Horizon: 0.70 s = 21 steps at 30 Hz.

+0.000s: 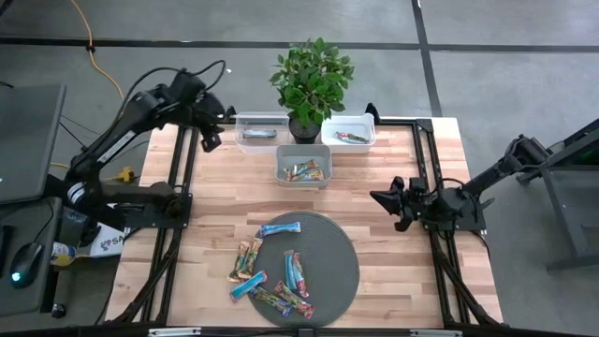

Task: Pick and place Granola Bars by type
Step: Put the blue granola bar into the transparent bin

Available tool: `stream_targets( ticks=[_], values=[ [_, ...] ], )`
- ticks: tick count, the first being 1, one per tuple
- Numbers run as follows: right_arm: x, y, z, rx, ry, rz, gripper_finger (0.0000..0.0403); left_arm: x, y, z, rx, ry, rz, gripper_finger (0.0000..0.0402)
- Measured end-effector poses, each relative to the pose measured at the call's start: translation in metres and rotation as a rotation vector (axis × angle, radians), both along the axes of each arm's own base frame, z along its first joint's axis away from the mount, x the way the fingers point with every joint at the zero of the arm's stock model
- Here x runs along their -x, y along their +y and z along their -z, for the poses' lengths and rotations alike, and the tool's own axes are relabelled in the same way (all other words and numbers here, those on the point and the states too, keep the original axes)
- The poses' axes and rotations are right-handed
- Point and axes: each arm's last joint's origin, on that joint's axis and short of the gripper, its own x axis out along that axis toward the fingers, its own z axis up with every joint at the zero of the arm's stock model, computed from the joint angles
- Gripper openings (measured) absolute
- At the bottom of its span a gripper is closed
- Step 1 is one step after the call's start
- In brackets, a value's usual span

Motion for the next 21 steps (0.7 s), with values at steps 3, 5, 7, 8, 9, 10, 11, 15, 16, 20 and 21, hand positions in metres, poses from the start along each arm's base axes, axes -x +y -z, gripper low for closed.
stream_targets(
  ticks=[3,5,7,8,9,10,11,15,16,20,21],
  values=[
    [0.002,-0.006,0.003,0.003,-0.035,0.016,0.0000,0.012,-0.014,0.001,0.006,-0.045,-0.018,0.0163],
    [0.001,-0.010,0.003,0.028,-0.039,0.034,0.0000,0.018,-0.022,0.003,0.014,-0.075,-0.016,0.0163],
    [-0.001,-0.015,0.003,0.064,-0.040,0.041,0.0000,0.023,-0.028,0.005,0.022,-0.108,-0.014,0.0163],
    [-0.002,-0.018,0.003,0.082,-0.038,0.049,0.0000,0.024,-0.030,0.007,0.029,-0.119,-0.021,0.0163],
    [-0.003,-0.021,0.003,0.102,-0.035,0.056,0.0000,0.025,-0.032,0.008,0.036,-0.137,-0.026,0.0163],
    [-0.004,-0.024,0.003,0.123,-0.034,0.061,0.0000,0.025,-0.033,0.010,0.039,-0.154,-0.027,0.0163],
    [-0.005,-0.028,0.003,0.143,-0.033,0.071,0.0000,0.025,-0.035,0.011,0.041,-0.172,-0.024,0.0163],
    [-0.009,-0.047,0.005,0.187,-0.015,0.077,0.0000,0.020,-0.041,0.014,0.052,-0.220,0.013,0.0163],
    [-0.009,-0.052,0.005,0.188,-0.016,0.064,0.0000,0.018,-0.042,0.015,0.057,-0.224,0.025,0.0163],
    [-0.009,-0.069,0.006,0.189,-0.024,-0.003,0.0000,0.009,-0.049,0.016,0.071,-0.246,0.073,0.0163],
    [-0.009,-0.072,0.007,0.184,-0.010,-0.024,0.0000,0.008,-0.050,0.015,0.069,-0.249,0.075,0.0163]
  ],
)
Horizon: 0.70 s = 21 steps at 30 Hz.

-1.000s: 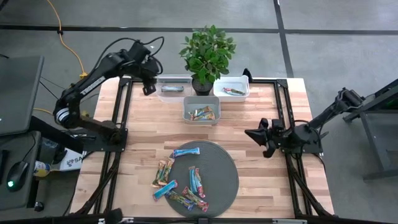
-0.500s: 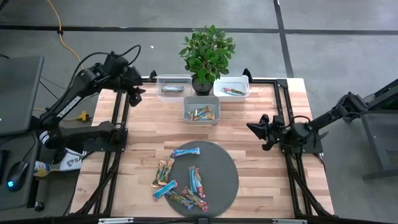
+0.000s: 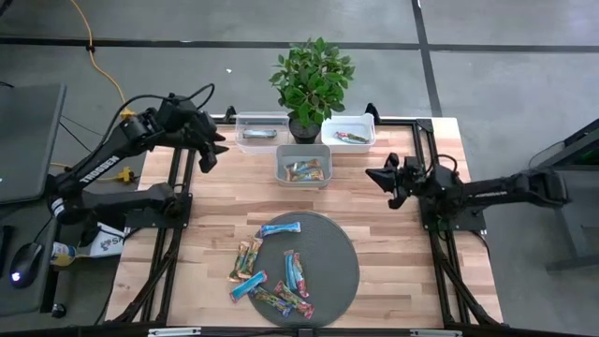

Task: Pick and place Granola Bars by type
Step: Put the blue granola bar into the transparent bin

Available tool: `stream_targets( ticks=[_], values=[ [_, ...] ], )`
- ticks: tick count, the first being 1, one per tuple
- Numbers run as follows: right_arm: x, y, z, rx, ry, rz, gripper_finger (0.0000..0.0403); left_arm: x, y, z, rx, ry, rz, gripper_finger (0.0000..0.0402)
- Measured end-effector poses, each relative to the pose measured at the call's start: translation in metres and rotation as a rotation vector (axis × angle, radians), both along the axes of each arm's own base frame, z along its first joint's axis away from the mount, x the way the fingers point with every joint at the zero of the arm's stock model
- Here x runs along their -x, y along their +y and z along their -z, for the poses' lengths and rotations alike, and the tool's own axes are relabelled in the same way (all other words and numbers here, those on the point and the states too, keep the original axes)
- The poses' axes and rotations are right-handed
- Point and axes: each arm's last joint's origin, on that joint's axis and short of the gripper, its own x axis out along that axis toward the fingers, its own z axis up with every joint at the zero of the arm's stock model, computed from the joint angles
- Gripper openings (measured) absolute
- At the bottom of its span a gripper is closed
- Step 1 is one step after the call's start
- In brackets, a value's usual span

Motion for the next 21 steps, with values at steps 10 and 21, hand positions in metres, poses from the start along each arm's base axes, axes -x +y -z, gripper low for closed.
stream_targets(
  ticks=[10,21],
  values=[
    [-0.001,-0.007,0.023,-0.009,0.239,-0.195,0.0000,-0.015,-0.017,-0.004,0.001,-0.056,0.057,0.0163],
    [0.001,-0.004,0.042,0.135,0.433,-0.298,0.0000,-0.028,-0.043,-0.005,-0.041,-0.051,0.171,0.0163]
  ],
)
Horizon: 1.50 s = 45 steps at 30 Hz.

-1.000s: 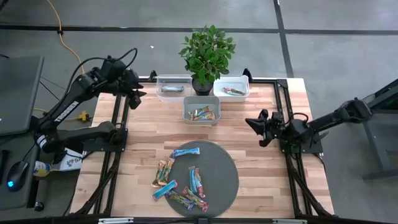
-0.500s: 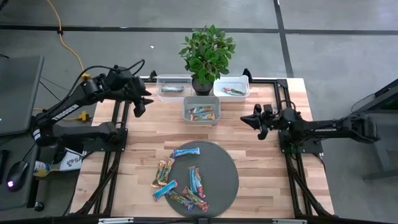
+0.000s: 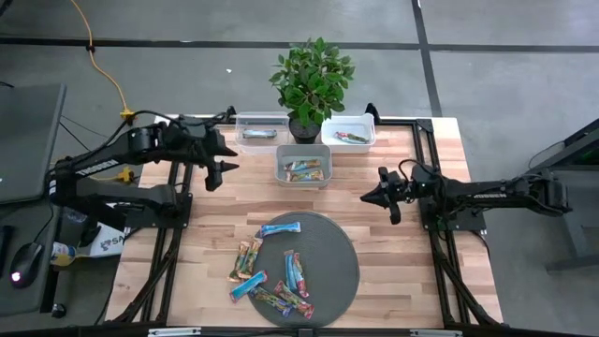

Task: Pick and place Granola Bars by type
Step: Put the blue granola bar into the transparent bin

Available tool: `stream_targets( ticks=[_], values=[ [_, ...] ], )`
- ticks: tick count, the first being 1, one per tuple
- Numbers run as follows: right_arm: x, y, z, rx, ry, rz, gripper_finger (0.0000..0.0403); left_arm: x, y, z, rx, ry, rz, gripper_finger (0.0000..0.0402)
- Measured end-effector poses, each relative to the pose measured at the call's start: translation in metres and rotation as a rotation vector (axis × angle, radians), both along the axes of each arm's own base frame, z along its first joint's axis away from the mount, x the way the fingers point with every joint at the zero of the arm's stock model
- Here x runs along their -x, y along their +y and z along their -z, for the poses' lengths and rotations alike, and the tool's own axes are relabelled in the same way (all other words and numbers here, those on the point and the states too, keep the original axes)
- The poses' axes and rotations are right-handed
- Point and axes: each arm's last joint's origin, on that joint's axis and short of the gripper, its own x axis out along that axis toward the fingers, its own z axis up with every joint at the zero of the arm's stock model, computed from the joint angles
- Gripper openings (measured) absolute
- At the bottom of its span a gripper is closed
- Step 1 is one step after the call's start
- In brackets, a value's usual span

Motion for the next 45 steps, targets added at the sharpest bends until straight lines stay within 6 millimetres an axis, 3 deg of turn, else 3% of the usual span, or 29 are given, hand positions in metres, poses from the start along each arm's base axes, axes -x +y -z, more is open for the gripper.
stream_targets(
  ticks=[18,28,38,45],
  values=[
    [0.006,0.003,0.020,-0.047,0.211,-0.037,0.0000,-0.029,-0.041,0.016,-0.086,0.141,0.158,0.0163],
    [0.011,0.003,0.030,-0.135,0.336,0.038,0.0000,-0.044,-0.042,0.030,-0.097,0.242,0.166,0.0163],
    [0.010,0.002,0.029,-0.185,0.334,0.056,0.0000,-0.063,-0.044,0.042,-0.107,0.299,0.202,0.0163],
    [0.010,0.002,0.029,-0.184,0.326,0.057,0.0000,-0.088,-0.046,0.060,-0.056,0.342,0.232,0.0163]
  ],
)
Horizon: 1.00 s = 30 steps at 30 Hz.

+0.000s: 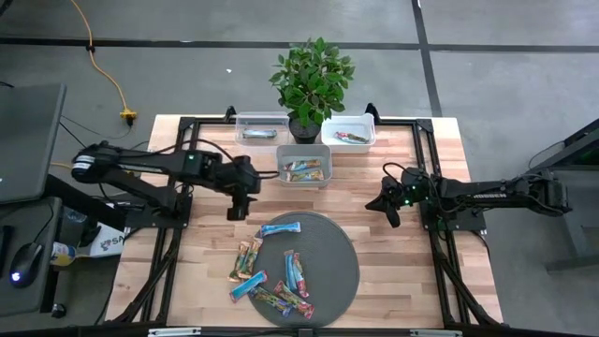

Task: Pick and place Granola Bars by type
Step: Put the blue granola bar into the transparent bin

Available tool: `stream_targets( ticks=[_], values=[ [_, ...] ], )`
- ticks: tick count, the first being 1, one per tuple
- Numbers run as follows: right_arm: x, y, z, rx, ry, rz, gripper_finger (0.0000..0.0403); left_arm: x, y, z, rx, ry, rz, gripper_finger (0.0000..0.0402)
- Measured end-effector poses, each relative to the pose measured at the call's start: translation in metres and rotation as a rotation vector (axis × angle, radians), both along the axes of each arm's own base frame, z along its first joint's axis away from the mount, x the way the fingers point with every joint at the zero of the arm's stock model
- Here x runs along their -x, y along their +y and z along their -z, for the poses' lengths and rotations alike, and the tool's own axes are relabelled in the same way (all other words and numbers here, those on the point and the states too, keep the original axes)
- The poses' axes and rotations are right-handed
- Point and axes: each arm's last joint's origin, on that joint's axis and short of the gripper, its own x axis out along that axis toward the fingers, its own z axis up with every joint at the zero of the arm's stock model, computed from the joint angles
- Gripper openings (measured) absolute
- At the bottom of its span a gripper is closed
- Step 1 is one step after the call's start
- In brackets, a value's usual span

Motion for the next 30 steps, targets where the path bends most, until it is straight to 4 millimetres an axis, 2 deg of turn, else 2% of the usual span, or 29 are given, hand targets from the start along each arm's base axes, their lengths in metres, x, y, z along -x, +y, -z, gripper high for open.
stream_targets(
  ticks=[8,20,24,30],
  values=[
    [0.000,0.000,-0.001,0.002,-0.007,0.000,0.0000,-0.030,-0.005,0.023,0.129,0.027,0.011,0.0163],
    [-0.001,0.000,-0.001,0.005,-0.015,0.000,0.0000,-0.046,-0.007,0.045,0.270,0.108,-0.114,0.0163],
    [-0.001,0.000,-0.001,0.005,-0.016,-0.001,0.0000,-0.050,-0.016,0.049,0.236,0.105,-0.101,0.0163],
    [-0.001,0.000,-0.001,0.004,-0.015,-0.001,0.0000,-0.056,-0.039,0.061,0.191,0.126,-0.077,0.0163]
  ],
)
